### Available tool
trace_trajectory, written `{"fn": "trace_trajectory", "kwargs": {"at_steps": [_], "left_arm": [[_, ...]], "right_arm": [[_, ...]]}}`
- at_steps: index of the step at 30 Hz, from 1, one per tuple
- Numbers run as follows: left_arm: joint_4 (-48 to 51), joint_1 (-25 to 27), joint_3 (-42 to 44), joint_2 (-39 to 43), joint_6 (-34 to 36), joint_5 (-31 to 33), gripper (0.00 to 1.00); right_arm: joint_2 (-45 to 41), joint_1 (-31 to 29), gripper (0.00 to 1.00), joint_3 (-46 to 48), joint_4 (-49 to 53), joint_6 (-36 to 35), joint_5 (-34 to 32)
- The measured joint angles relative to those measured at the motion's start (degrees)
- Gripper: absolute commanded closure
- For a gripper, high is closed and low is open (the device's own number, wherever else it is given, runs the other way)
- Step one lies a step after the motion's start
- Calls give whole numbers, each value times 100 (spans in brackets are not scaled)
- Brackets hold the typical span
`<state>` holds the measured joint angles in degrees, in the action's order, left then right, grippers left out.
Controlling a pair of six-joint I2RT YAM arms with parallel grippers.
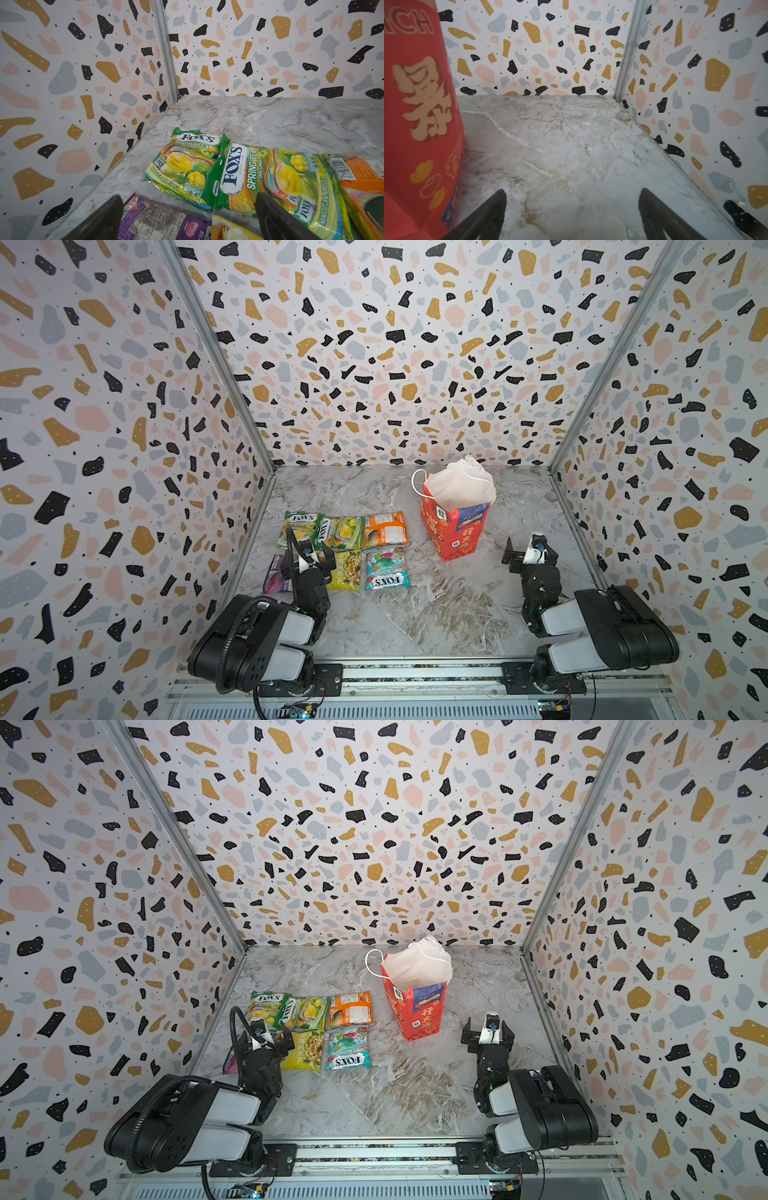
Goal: Take the snacks out of the paper bag
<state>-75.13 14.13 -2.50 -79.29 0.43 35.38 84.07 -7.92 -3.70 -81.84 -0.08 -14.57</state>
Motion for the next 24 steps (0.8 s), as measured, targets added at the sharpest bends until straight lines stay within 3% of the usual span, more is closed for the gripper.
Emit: {"fn": "trace_trajectory", "kwargs": {"at_steps": [6, 10, 24], "left_arm": [[387, -234, -391, -48, -111, -101, 1], [498, -389, -483, -48, -203, -195, 0], [619, -396, -483, -46, -282, -254, 0]], "right_arm": [[160, 0, 1, -52, -101, -98, 302], [201, 74, 1, -544, 433, -9, 256], [201, 160, 1, -691, 822, 103, 249]]}}
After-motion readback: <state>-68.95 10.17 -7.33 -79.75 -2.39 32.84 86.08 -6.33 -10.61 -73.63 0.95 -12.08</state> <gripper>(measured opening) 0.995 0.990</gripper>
